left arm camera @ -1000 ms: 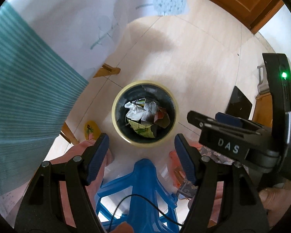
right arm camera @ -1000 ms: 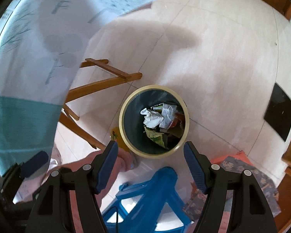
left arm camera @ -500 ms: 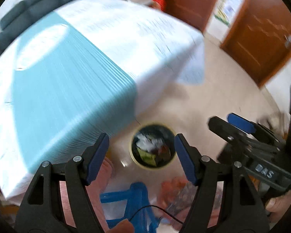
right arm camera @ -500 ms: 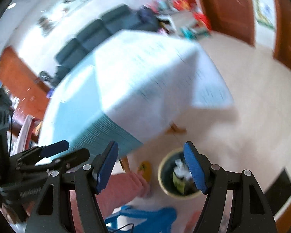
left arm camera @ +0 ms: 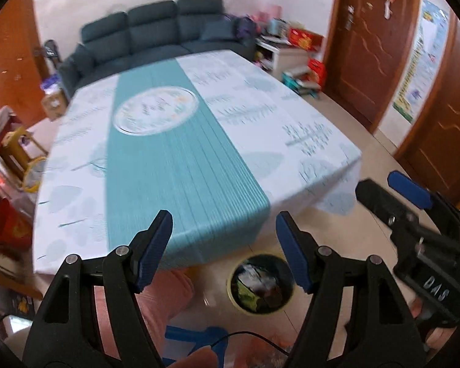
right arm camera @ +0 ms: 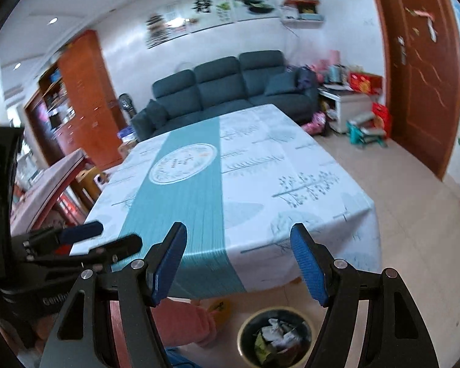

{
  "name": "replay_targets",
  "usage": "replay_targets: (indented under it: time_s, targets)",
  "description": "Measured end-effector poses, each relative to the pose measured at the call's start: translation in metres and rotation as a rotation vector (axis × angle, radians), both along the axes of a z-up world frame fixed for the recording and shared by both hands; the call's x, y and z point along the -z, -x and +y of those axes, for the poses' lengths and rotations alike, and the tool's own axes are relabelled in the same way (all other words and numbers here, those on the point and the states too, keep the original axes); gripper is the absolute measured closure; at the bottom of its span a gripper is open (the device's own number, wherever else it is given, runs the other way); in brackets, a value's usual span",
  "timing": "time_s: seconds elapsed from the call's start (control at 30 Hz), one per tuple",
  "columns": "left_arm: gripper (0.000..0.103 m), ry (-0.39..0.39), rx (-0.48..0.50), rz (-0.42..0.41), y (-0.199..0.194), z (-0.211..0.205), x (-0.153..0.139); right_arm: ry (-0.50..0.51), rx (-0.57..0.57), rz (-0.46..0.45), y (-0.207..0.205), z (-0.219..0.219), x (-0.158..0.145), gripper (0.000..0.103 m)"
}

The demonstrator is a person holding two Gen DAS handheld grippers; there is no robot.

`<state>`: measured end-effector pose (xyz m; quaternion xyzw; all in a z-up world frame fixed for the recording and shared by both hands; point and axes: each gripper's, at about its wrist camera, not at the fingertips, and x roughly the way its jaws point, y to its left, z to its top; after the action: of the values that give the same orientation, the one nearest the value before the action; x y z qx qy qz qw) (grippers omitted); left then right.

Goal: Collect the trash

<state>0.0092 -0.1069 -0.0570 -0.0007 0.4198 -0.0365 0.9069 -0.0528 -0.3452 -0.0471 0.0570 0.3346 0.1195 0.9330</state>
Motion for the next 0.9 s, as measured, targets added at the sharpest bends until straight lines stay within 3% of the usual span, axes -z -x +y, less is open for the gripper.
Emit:
replay_targets:
  time_s: [0.33,0.9]
  targets:
    - [0.035,-0.012,-0.076,-0.088,0.021,-0.002,-0.022,-0.034,-0.052,-0.053,0.013,0.004,-0.009,0.032]
    - [0.035,-0.019,-0.129,-0.118,0.034,-0.004,-0.026,-0.031,-0.101,-0.072,0.014,0.004,-0.019,0.032]
